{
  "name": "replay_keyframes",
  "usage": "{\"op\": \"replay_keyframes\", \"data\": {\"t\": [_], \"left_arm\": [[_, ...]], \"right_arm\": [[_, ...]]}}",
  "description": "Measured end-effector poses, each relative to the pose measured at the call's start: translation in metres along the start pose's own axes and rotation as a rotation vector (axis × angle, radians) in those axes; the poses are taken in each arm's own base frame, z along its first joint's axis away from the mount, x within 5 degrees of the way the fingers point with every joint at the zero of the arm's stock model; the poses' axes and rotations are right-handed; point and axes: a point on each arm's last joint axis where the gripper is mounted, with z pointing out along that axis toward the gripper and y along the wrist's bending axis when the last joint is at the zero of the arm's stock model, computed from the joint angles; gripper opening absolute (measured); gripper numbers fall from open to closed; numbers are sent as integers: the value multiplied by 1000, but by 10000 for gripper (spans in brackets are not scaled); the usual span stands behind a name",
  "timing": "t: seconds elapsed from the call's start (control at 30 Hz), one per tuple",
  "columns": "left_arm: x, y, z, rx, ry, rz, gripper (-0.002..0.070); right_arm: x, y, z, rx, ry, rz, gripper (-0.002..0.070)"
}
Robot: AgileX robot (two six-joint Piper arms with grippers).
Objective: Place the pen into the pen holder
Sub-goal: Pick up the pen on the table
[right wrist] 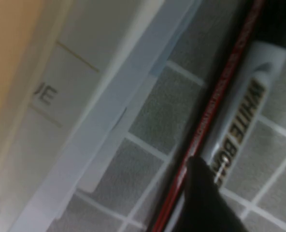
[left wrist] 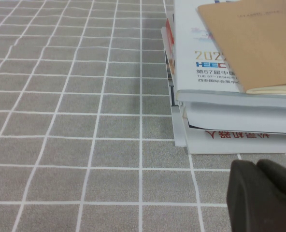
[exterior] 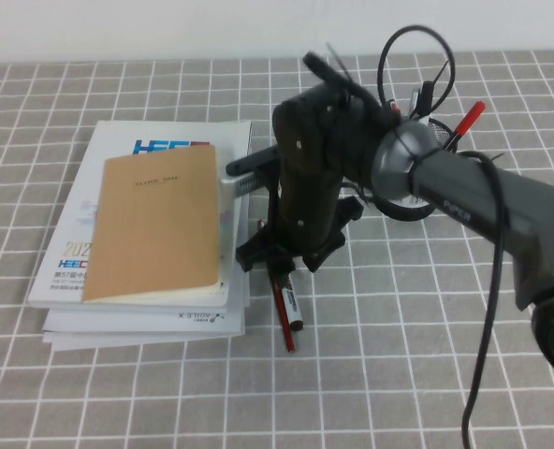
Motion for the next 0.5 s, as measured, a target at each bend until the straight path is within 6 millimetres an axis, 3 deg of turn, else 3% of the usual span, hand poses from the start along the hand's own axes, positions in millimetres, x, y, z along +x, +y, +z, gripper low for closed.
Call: {"op": "replay_keyframes", "data": {"t": [0.5], "left_arm": [[0,0,0,0,0,0,-5]], "right_arm": [[-1,-2,8,22,9,-6,208]]}}
